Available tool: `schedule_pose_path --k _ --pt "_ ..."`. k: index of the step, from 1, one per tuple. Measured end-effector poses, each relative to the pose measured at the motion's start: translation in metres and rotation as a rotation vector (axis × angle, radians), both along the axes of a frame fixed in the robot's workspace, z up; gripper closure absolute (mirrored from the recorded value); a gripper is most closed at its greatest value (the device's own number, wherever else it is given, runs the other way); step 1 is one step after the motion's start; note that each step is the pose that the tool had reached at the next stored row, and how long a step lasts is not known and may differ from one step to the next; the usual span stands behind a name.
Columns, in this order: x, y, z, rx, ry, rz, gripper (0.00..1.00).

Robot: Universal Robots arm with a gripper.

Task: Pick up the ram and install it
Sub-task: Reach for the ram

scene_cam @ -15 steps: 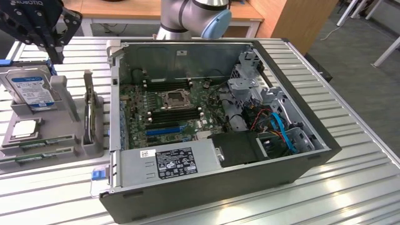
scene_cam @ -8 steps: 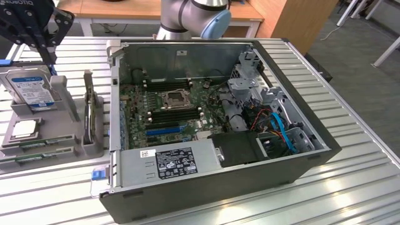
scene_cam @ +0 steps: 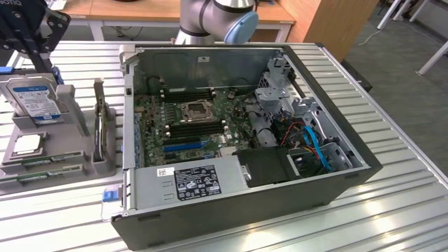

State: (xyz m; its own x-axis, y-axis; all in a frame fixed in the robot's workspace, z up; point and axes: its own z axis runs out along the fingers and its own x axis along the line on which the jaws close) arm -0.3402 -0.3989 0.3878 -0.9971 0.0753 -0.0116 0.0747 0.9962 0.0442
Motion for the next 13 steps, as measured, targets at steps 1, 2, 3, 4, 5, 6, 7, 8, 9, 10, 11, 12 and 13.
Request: schedule_pose_path --k 1,2,3,4,5,6,7,8,9,10,11,12,13 --pt "-0.002 0.0000 -0.0001 0.0000 0.0002 0.000 0.90" --pt "-0.004 0.0000 -0.0002 0.0000 0.0003 0.000 0.90" --pt "-0.007 0.0000 -0.0002 0.0000 0.0005 0.000 0.90" --pt "-0.009 0.0000 -0.0003 0.0000 0.0007 0.000 0.90" --pt "-0.011 0.0000 -0.0004 0.0000 0.0007 0.000 0.90" --pt "-0.013 0.0000 -0.0004 -0.0001 0.0010 0.000 0.90" --pt "-0.016 0.0000 -0.0005 0.0001 0.0011 0.000 0.90" --pt "-0.018 0.0000 -0.0006 0.0000 0.0012 0.000 0.90" --pt "-0.020 0.0000 -0.0007 0.0000 0.0014 0.000 0.90" --pt "-0.023 0.0000 -0.0008 0.0000 0.0015 0.000 0.90" --pt "-0.025 0.0000 -0.0008 0.0000 0.0017 0.000 0.90" --pt "-0.027 0.0000 -0.0009 0.0000 0.0018 0.000 0.90" --pt "-0.029 0.0000 -0.0010 0.0000 0.0020 0.000 0.90"
